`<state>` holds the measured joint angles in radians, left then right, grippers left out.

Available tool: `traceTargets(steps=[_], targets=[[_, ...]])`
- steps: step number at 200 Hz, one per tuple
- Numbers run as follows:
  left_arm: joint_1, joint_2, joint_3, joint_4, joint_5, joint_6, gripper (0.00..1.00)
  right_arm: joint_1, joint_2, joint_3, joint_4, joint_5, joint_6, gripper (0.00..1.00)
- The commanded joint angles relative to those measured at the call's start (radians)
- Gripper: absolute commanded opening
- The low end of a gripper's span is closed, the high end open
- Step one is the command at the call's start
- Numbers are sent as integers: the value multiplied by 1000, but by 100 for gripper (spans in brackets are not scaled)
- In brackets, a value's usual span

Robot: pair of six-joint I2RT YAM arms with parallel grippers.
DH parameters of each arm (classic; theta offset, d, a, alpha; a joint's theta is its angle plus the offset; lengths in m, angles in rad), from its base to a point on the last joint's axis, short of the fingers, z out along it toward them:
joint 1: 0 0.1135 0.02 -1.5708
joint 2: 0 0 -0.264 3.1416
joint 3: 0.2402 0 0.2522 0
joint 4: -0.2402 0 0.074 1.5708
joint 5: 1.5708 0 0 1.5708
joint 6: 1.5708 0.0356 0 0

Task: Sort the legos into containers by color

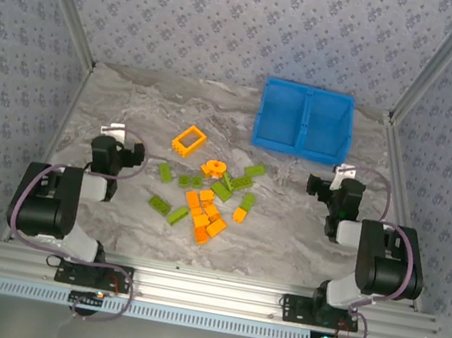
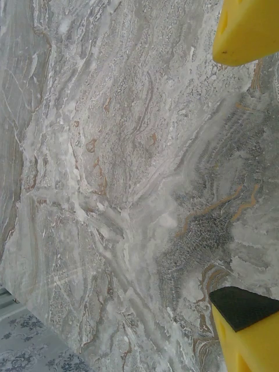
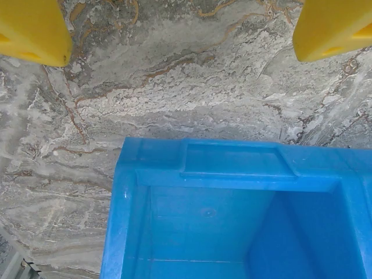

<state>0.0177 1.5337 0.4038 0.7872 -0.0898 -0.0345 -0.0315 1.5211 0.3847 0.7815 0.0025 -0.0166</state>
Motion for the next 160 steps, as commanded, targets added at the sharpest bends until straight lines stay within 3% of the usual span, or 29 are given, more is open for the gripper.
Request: traceTargets(steps=[1, 108, 133, 160], targets=[[-1, -1, 6, 29, 15, -2, 99, -4, -6, 20, -11, -7, -14, 100], [-2, -1, 6, 29, 14, -4, 99, -18, -21, 16, -2, -32, -4, 100], [-3, -26, 25, -26, 28, 4, 99, 24, -222, 157, -420, 154, 82, 100], [-20, -130, 25, -123, -34, 2, 99, 45, -376, 258, -741, 200, 267, 98]])
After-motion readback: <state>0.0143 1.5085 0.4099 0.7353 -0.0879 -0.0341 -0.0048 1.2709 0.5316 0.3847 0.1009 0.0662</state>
